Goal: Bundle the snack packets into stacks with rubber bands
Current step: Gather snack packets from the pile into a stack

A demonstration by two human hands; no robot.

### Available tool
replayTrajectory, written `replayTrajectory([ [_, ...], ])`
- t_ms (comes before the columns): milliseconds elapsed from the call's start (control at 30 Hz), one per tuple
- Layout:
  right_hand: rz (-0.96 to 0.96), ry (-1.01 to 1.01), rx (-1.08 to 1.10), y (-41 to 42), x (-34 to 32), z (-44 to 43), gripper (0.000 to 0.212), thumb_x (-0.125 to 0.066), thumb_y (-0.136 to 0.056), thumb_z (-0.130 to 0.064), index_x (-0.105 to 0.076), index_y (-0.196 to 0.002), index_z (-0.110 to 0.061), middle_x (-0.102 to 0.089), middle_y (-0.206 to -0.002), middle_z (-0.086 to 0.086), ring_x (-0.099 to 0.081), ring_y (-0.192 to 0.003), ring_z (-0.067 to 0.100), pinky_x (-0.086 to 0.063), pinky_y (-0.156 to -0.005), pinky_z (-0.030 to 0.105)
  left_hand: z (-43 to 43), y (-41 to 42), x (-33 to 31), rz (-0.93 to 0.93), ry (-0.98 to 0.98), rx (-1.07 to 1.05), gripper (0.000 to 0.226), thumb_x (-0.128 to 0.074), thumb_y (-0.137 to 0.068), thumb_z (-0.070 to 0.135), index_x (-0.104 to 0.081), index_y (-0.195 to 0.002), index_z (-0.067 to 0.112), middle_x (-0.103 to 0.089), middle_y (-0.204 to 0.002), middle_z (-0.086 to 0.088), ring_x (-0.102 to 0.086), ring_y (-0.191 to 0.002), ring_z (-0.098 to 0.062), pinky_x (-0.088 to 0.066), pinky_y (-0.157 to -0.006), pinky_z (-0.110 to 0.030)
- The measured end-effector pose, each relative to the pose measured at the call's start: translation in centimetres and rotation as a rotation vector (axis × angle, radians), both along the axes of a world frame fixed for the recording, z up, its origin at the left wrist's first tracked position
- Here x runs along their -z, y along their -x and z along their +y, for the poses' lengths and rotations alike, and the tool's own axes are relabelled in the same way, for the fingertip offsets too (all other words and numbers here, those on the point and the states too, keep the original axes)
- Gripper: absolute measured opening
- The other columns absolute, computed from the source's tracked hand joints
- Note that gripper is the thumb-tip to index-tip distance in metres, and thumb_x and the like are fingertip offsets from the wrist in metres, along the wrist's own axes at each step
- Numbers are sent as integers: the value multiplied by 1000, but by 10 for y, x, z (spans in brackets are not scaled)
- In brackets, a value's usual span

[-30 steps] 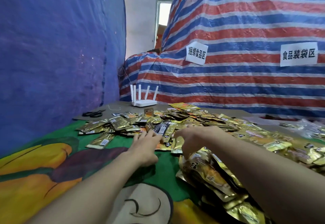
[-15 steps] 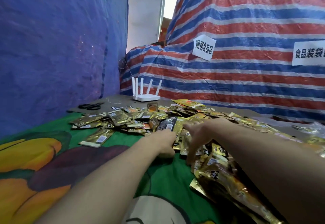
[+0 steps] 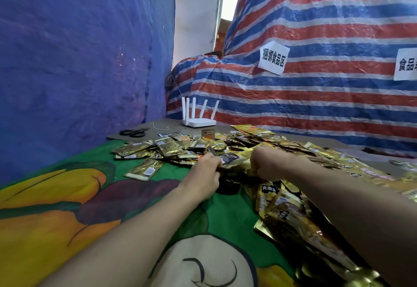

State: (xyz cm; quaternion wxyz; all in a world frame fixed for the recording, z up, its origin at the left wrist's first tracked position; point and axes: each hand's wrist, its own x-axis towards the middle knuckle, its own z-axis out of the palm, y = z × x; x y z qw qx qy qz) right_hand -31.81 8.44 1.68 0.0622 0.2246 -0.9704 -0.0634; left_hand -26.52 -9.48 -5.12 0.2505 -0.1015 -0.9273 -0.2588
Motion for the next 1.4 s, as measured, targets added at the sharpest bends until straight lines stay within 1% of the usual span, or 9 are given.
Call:
replayTrajectory([
  [167,216,138,-23,-32,-16,-3,15,-64,-91,-13,-69,-103,-21,-70,-98,3,-66,-85,24,-59,-73,40,-8,-31,-7,128,-470,-208,25,-63,-95,13,-49,-76,20,-57,-76,2,-57,-73,-19,-37,-58,-28],
  [367,316,715,-116,-78,-33,2,20,-64,-92,-3,-71,-108,-13,-72,-95,4,-67,-79,21,-59,-64,37,5,-71,-10,265,-1064,-385,9,-62,-96,11,-54,-93,13,-58,-82,1,-47,-66,-4,-35,-49,-15],
  [533,185,1261,-72,-109,-35,8,23,-65,-87,7,-64,-104,-8,-67,-97,5,-66,-91,20,-53,-63,19,20,-93,-17,-15,-1749,-367,24,-58,-95,7,-55,-117,-4,-61,-120,-24,-62,-105,-37,-50,-83,-39],
  [633,23,1639,-95,-132,-22,11,21,-69,-85,8,-68,-92,-12,-73,-94,6,-69,-90,19,-53,-58,18,26,-108,-15,-254,-2023,-53,17,-57,-93,-1,-62,-109,-4,-67,-110,-22,-67,-86,-36,-58,-62,-44],
  [800,-46,1896,-159,-167,17,10,30,-74,-85,4,-76,-79,-26,-77,-86,0,-72,-89,21,-60,-70,33,17,-120,-15,-279,-1994,113,13,-56,-93,-3,-60,-105,-5,-65,-95,-20,-65,-79,-33,-50,-60,-46],
  [967,-98,1949,-206,-174,31,11,35,-80,-77,3,-69,-101,-21,-78,-83,-3,-76,-75,14,-57,-55,22,14,-117,-9,-291,-1855,68,25,-66,-90,7,-66,-114,1,-72,-103,-19,-69,-87,-33,-54,-69,-51],
  [1067,-164,1888,-230,-173,36,14,19,-79,-81,-4,-74,-90,-20,-78,-87,0,-76,-80,18,-59,-59,25,19,-113,-5,-247,-1661,-42,33,-79,-79,13,-70,-107,-1,-76,-94,-18,-72,-90,-34,-57,-87,-53],
  [1267,-75,1694,-287,-175,44,14,23,-69,-92,-9,-74,-86,-31,-76,-92,-6,-73,-91,12,-63,-77,40,34,-107,-3,-246,-1401,-22,13,-67,-87,6,-60,-98,6,-70,-92,-16,-67,-84,-33,-56,-85,-54],
  [1400,15,1561,-325,-180,50,6,18,-63,-96,-8,-66,-92,-26,-72,-88,-15,-69,-83,2,-58,-70,21,38,-114,1,-193,-1137,101,21,-61,-92,7,-63,-110,16,-75,-99,-10,-71,-92,-26,-57,-70,-35],
])
